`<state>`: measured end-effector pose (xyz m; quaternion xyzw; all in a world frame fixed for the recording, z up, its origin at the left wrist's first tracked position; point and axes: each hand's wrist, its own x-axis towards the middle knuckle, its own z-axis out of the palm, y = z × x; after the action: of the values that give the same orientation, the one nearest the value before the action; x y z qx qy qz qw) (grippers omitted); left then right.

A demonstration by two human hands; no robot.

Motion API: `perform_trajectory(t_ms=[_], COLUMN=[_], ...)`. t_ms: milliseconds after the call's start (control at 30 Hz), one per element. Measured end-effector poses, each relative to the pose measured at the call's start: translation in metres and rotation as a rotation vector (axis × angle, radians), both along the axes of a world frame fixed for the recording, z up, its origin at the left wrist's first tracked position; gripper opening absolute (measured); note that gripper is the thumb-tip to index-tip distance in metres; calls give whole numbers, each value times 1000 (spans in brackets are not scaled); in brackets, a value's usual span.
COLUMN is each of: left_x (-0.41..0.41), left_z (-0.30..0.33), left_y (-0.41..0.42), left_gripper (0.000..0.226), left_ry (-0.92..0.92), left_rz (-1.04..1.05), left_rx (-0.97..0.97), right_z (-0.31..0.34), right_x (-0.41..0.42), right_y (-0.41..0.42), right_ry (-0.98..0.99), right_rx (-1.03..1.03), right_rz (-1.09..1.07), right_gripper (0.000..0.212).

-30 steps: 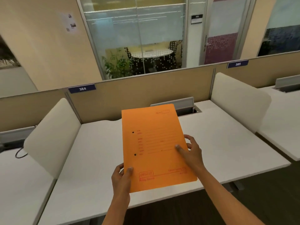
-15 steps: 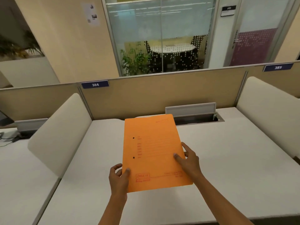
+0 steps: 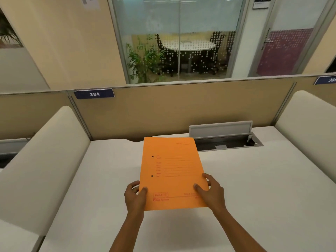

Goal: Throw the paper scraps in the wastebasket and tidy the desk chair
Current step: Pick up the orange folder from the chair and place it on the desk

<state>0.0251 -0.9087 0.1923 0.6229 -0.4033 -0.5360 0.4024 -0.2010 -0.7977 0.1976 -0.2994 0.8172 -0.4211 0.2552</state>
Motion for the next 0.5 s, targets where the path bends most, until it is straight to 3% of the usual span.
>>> perform_trajectory(t_ms=[500], left_x=[-55], left_z=[-32], left_y=[-138], left_gripper=[42], left_ry=[-131], left_rz=[-104], left_rx=[97], right_z=[-40], right_x=[-40], right_y=[-110], right_ry=[-2], right_rx=[0], right_rz=[20], right_gripper=[36])
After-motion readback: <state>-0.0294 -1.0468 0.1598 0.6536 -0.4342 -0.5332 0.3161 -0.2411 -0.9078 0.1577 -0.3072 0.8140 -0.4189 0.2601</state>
